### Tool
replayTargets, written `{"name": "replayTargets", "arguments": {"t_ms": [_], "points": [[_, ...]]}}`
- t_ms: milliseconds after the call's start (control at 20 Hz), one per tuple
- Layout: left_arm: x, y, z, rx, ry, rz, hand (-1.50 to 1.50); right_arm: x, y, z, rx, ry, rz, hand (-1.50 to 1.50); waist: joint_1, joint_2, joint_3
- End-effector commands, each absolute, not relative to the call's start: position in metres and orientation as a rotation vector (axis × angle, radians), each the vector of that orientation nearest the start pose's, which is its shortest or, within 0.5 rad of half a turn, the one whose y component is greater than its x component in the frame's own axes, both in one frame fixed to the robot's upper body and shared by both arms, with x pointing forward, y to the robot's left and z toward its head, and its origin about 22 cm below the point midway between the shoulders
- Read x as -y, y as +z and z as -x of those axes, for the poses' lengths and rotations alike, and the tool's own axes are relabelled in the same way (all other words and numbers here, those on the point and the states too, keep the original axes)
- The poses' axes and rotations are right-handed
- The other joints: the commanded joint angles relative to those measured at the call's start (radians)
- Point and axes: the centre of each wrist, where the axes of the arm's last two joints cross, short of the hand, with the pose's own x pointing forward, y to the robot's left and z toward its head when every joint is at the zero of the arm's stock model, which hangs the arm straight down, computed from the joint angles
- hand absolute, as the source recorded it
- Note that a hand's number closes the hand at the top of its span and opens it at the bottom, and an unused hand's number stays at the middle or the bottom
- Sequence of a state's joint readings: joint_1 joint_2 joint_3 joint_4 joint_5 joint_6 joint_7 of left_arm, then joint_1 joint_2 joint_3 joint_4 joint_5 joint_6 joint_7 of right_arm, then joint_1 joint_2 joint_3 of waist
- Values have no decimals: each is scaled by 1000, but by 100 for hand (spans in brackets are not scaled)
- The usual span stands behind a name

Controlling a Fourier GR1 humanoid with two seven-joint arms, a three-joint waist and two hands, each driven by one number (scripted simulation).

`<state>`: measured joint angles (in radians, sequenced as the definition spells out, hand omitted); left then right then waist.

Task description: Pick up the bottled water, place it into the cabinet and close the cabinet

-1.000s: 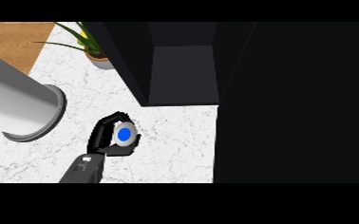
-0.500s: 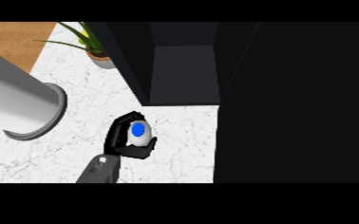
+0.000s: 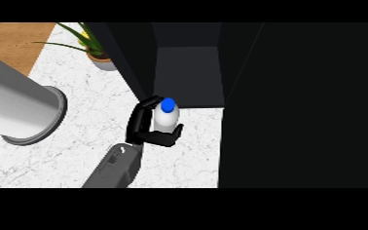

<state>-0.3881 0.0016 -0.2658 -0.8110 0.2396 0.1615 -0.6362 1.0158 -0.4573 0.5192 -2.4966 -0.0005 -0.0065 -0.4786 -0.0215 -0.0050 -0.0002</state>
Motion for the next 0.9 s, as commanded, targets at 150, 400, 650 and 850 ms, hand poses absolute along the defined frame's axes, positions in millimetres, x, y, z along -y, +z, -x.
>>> {"name": "replayTargets", "arguments": {"t_ms": [150, 400, 650, 850], "points": [[-92, -30, -322, 1735, -69, 162, 150, 222, 137, -22, 1907, 147, -278, -150, -7, 4, 0], [-83, -8, -356, 1713, -78, 37, 150, 230, 139, -23, 1935, 178, -263, -150, -17, 9, 0], [-80, -8, -367, 1677, -43, 2, 150, 230, 127, -20, 1938, 151, -309, -150, -38, 13, 0], [-79, 23, -397, 1644, 29, -27, 150, 236, 119, -14, 1928, 164, -295, -150, -53, 14, 0]]}}
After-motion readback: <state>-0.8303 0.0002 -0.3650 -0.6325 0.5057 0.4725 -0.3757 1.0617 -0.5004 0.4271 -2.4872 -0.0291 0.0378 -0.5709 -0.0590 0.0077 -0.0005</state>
